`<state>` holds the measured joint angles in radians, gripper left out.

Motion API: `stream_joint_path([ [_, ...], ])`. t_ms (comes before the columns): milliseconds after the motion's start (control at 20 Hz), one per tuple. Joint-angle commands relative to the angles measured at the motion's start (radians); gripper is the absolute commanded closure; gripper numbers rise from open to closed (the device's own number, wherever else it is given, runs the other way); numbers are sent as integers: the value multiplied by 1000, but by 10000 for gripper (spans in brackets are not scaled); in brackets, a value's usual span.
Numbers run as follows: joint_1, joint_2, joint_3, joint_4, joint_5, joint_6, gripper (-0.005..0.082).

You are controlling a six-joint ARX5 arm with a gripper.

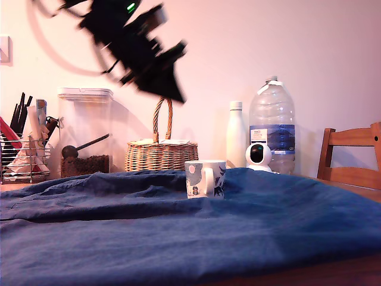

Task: Pick up the coffee capsules on the table and drop them inside the coffee cup

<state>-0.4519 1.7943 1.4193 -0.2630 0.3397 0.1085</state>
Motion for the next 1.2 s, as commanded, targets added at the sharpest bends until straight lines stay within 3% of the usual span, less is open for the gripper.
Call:
stream_joint_path([
  [0,30,-74,-96,48,0,0,790],
  [50,45,-113,-152,69,0,0,790],
  [100,59,-146,-205,90,0,-38,790],
  [200,83,-216,-304,127,0,-60,790],
  [350,107,-305,-427,161,-1,-60,790],
  [450,114,-353,-496,172,-6,-87,790],
  [700,116,-482,-671,226,-74,-145,790],
  [800,116,-528,-726,241,-84,-145,790],
  [850,116,-550,-748,241,-87,-185,790],
  [950,116,-594,-790,238,-87,-185,790],
  [1000,116,-620,-811,230,-87,-225,790],
  [1150,116,-701,-877,204,-87,-262,790],
])
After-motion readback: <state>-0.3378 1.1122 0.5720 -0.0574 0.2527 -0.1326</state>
